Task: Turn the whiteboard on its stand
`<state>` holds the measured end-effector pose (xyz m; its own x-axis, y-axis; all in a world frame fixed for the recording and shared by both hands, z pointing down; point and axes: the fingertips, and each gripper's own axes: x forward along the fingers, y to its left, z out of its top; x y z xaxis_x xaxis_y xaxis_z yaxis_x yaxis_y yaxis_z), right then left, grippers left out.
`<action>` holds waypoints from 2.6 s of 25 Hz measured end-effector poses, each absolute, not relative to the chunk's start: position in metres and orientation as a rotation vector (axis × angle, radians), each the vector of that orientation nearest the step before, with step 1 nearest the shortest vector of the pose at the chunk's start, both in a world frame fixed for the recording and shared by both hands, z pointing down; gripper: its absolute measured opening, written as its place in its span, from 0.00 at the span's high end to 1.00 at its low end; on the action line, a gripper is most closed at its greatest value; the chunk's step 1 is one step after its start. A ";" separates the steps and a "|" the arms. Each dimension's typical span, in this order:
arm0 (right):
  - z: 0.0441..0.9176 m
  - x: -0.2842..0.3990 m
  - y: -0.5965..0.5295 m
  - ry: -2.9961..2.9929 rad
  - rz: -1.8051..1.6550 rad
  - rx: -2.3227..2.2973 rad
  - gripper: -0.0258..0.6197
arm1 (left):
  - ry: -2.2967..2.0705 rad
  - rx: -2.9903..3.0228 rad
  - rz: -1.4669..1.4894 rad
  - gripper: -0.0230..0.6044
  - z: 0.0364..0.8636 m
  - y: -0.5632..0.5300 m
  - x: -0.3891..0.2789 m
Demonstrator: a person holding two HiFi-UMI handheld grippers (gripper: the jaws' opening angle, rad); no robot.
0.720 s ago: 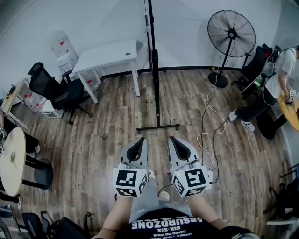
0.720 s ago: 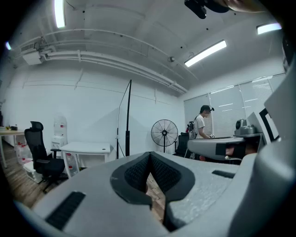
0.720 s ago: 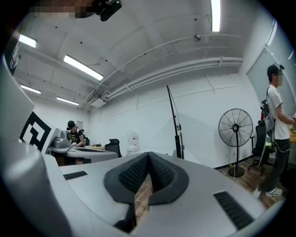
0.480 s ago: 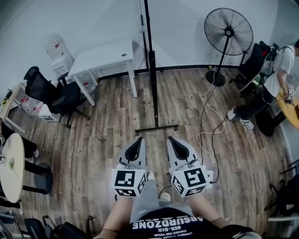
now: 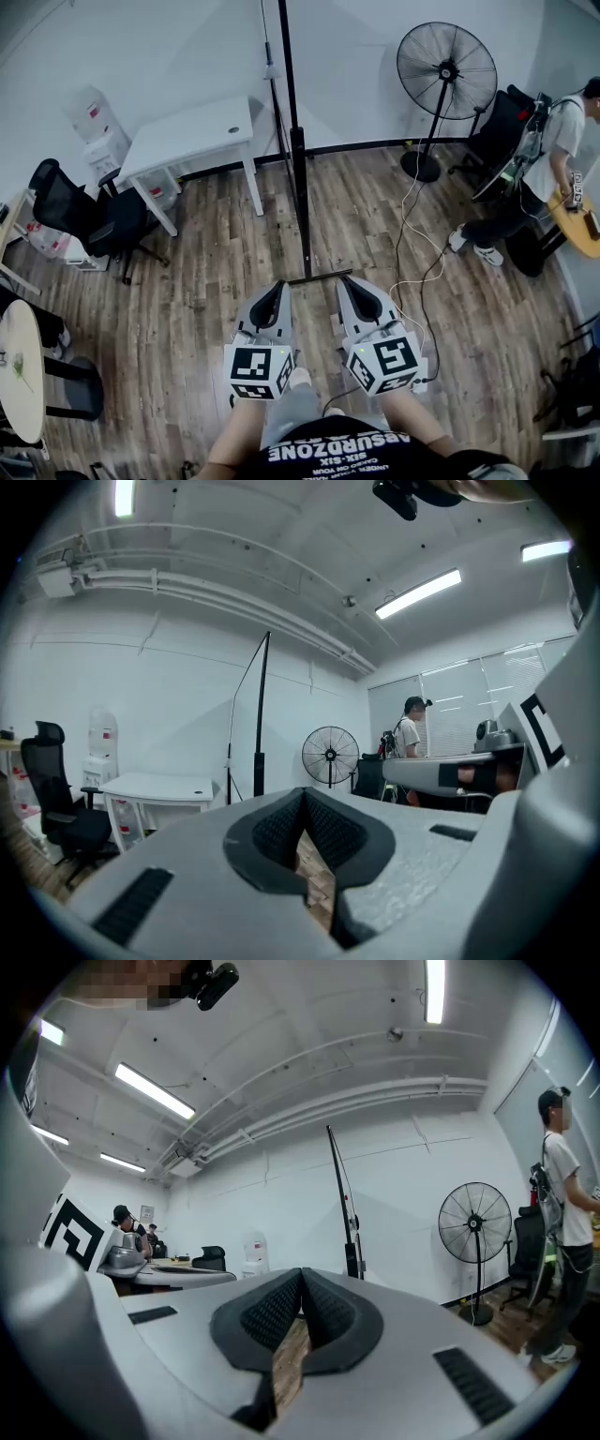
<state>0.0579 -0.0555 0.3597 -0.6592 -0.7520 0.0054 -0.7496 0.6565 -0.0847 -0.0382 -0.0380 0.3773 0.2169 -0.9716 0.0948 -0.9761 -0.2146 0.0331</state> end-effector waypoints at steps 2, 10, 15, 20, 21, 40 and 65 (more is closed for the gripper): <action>0.353 0.049 -0.074 2.815 -0.110 -1.280 0.96 | -1.911 2.399 0.074 0.96 0.372 -0.056 -0.047; 0.337 0.002 -0.130 2.799 -0.084 -1.280 0.88 | -1.885 2.428 0.058 0.96 0.365 -0.110 -0.093; 0.334 -0.020 -0.161 2.772 -0.127 -1.271 0.77 | -1.840 2.449 0.082 0.96 0.373 -0.137 -0.116; 0.330 -0.032 -0.185 2.766 -0.089 -1.314 0.65 | -1.815 2.445 0.099 0.96 0.384 -0.155 -0.134; 0.328 -0.033 -0.189 2.763 -0.080 -1.319 0.62 | -1.815 2.443 0.100 0.96 0.386 -0.158 -0.137; 0.330 -0.060 -0.291 2.756 -0.016 -1.385 0.51 | -1.850 2.425 0.111 0.96 0.390 -0.230 -0.179; 0.377 -0.091 -0.432 2.806 -0.098 -1.492 0.51 | -1.828 2.408 0.168 0.96 0.407 -0.346 -0.207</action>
